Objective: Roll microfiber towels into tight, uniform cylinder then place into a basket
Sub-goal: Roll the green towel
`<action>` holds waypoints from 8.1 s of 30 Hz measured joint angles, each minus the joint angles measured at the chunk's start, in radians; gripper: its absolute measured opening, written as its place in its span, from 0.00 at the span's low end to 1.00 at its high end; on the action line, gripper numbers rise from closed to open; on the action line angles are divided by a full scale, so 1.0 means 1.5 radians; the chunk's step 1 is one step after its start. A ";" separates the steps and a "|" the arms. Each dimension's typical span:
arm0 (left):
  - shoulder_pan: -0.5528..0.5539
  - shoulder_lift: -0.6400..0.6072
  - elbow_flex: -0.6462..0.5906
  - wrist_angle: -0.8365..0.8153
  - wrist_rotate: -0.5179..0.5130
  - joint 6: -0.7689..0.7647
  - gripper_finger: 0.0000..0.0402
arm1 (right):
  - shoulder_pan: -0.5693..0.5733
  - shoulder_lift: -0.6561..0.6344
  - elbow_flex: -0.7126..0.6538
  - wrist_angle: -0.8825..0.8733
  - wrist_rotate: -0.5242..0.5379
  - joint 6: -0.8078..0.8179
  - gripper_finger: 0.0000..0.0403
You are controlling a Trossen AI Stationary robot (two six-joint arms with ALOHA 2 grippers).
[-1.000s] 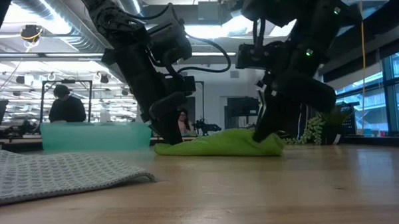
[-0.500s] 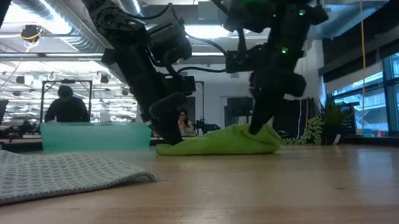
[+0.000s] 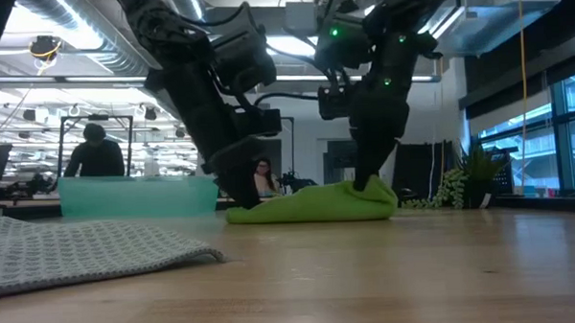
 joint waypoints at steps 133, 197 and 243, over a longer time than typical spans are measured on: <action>-0.141 0.018 -0.046 0.137 -0.114 0.013 0.22 | -0.135 -0.010 -0.002 0.036 -0.264 0.007 0.25; -0.140 0.020 -0.047 0.145 -0.112 0.011 0.22 | 0.075 -0.176 -0.277 0.370 0.024 -0.283 0.26; -0.140 0.019 -0.047 0.146 -0.112 0.009 0.22 | 0.134 -0.042 -0.275 0.375 0.101 -0.256 0.02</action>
